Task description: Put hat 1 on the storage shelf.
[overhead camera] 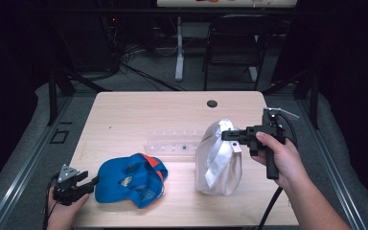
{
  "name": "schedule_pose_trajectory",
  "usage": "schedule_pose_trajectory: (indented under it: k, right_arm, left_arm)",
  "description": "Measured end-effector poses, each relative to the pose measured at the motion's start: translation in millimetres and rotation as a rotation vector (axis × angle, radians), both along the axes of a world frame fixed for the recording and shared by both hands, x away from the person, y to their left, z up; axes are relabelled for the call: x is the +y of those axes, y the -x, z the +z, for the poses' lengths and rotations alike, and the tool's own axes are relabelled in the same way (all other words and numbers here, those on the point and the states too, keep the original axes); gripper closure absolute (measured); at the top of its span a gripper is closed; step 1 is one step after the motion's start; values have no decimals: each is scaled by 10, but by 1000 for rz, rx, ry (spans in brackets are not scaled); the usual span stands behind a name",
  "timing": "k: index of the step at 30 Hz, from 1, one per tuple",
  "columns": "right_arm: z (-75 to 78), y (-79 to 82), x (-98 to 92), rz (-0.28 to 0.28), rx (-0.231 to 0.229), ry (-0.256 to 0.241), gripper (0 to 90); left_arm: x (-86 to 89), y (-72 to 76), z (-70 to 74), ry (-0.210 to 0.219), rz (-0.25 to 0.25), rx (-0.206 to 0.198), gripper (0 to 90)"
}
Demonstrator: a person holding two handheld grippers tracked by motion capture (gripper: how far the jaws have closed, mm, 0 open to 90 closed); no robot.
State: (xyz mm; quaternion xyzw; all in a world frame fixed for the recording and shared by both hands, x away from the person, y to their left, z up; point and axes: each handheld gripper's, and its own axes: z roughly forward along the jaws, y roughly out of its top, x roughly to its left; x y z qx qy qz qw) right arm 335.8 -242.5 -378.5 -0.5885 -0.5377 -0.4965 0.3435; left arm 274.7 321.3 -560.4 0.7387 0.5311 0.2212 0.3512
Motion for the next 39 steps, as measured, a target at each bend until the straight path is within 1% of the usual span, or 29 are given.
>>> schedule_pose_trajectory:
  k: [2,3,4,8,9,10,14,16,18,19,20,22,23,26,27,28,29,31,33,34,35,39]
  right_arm:
    - [7,-17,12,6,-2,1,798]
    - [34,-50,68,-15,7,-13,797]
    - [35,-71,63,11,-6,-7,797]
    - [72,-156,137,21,-12,-19,795]
    - [81,-177,156,23,-13,-19,794]
    - [88,-201,174,28,-17,-21,794]
    - [116,-297,254,28,-20,-29,794]
    - [127,-348,290,38,-18,-35,794]
    - [139,-389,334,38,-22,-38,794]
    - [139,-389,334,38,-22,-38,794]
    - [167,-428,388,44,-26,-40,793]
    - [195,-451,433,44,-34,-41,793]
    - [212,-464,454,50,-37,-41,792]
    - [264,-498,527,51,-45,-33,791]
    - [282,-509,545,52,-45,-30,791]
    - [297,-520,564,52,-49,-31,791]
    - [311,-534,587,50,-51,-35,791]
    - [330,-551,618,47,-53,-33,791]
    - [346,-571,651,48,-54,-32,791]
    - [354,-580,668,49,-53,-32,791]
    - [360,-591,683,50,-55,-31,791]
    - [367,-637,742,44,-51,-38,790]
  left_arm:
    - [-1,1,3,2,0,-1,474]
    - [2,3,11,9,0,3,474]
    - [1,3,10,16,4,0,475]
    - [6,2,28,35,9,3,474]
    - [11,3,48,35,4,16,474]
    - [4,1,52,45,4,5,472]
    - [-29,0,106,42,-3,-11,469]
    - [-88,3,177,40,-24,-27,469]
    - [-142,7,245,38,-51,-29,469]
    - [-142,7,245,38,-51,-29,470]
    - [-179,7,284,39,-69,-32,470]
    - [-229,3,342,36,-91,-35,471]
    - [-254,-3,369,37,-104,-44,471]
    - [-331,-25,487,23,-129,-62,472]
    - [-354,-36,526,31,-144,-68,472]
    - [-354,-36,526,31,-144,-68,472]
    - [-411,-53,597,37,-160,-86,472]
    - [-470,-72,659,30,-177,-95,471]
    - [-534,-93,707,30,-192,-102,471]
    - [-534,-93,707,30,-192,-102,471]
    - [-600,-118,745,30,-207,-109,471]
    - [-750,-165,826,31,-234,-119,471]
